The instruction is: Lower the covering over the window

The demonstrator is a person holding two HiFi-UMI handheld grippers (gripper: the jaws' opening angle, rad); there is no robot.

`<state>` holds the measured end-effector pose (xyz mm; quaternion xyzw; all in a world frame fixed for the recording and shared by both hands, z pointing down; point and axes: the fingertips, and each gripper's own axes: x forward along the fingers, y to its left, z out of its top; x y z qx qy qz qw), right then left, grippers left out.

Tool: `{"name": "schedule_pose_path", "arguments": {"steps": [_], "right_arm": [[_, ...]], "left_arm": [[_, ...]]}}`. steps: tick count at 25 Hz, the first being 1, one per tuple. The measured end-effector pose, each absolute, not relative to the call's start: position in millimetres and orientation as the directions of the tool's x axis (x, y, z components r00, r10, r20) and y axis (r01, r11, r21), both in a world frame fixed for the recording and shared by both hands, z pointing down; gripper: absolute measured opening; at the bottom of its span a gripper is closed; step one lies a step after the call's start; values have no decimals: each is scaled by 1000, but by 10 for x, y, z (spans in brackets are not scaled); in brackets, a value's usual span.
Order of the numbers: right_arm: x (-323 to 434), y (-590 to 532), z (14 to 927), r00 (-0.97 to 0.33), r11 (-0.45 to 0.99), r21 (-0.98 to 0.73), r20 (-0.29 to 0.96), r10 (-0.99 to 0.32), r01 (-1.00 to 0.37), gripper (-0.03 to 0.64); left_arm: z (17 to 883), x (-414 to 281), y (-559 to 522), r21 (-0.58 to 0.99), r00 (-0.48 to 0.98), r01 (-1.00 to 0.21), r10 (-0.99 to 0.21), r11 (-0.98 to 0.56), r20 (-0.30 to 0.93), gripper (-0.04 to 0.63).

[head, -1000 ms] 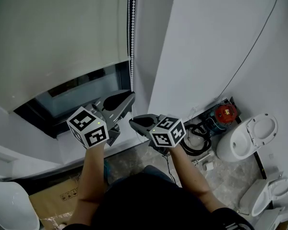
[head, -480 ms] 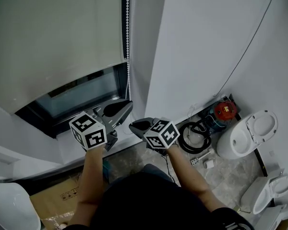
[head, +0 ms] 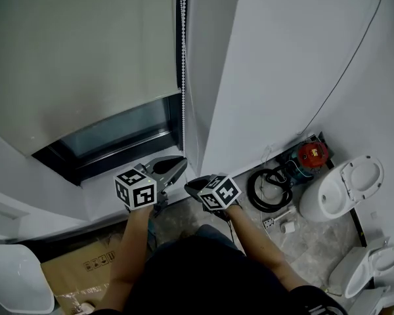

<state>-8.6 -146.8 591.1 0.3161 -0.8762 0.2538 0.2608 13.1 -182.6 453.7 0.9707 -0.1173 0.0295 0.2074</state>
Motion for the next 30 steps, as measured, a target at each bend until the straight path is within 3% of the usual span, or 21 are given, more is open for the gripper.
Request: {"name": "schedule_pose_path", "arguments": {"steps": [10, 19, 28, 29, 30], "right_arm": [[-52, -1213, 6458, -572, 683, -234, 755, -321, -692, 15], [-118, -1052, 6656, -560, 695, -255, 789, -253, -672, 15], [-80, -1094, 6673, -543, 701, -203, 783, -303, -683, 17], [-58, -1111, 6649, -548, 697, -202, 775, -316, -688, 33], [-43, -1130, 6604, -559, 693, -209, 762, -327, -690, 91]], "left_arm": [[5297, 47, -1796, 456, 945, -303, -202, -837, 257, 18], [6212, -202, -1654, 526, 882, -396, -151, -753, 447, 14], [6550, -260, -1583, 581, 874, -415, -130, -700, 468, 14], [6551, -251, -1591, 579, 874, -416, -132, -701, 469, 14], [6555, -242, -1600, 580, 874, -416, -133, -701, 467, 14]]}}
